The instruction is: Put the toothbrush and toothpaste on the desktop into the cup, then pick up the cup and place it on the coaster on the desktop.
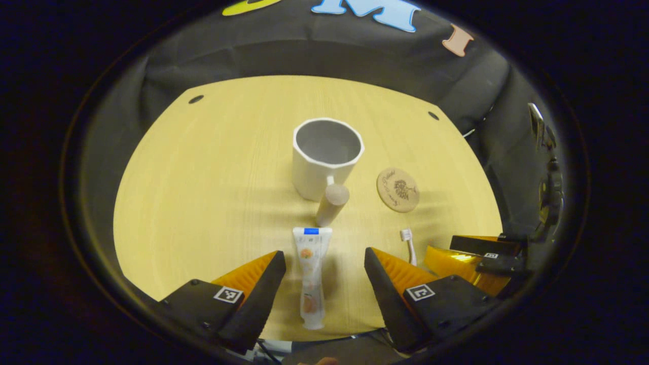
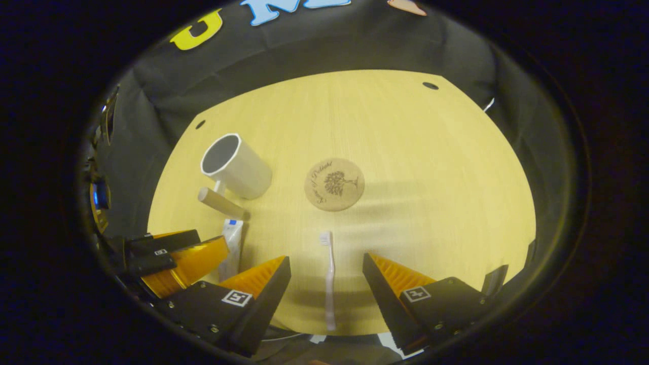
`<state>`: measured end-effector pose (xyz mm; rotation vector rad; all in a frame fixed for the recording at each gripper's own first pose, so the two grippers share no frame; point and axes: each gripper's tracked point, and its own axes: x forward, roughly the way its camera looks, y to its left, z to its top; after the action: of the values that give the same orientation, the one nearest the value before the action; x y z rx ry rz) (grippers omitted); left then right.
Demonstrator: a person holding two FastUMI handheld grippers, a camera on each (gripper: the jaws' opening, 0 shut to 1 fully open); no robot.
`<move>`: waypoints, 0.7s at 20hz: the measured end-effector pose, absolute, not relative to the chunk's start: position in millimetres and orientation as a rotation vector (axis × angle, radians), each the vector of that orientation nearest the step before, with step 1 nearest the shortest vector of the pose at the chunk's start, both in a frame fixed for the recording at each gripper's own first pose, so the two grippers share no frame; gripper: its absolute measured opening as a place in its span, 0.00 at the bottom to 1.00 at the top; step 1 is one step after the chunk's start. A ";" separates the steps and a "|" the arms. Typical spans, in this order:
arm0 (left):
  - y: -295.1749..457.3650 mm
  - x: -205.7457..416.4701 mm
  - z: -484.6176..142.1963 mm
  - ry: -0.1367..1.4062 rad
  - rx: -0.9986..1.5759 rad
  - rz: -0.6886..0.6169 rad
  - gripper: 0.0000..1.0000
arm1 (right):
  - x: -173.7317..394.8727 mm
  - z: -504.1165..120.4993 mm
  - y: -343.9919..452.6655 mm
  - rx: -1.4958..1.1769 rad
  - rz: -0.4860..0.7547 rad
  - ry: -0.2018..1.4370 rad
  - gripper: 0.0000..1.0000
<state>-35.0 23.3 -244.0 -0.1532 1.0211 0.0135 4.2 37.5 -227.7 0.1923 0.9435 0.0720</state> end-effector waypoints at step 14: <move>11.5 -37.7 -285.7 1.233 -0.113 -0.010 0.82 | -13.4 -288.0 48.2 0.112 0.043 1.182 0.61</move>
<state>-37.7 11.5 -285.7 -0.1135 1.2335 -0.0096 -13.4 48.2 -288.0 0.1116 1.1824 0.0433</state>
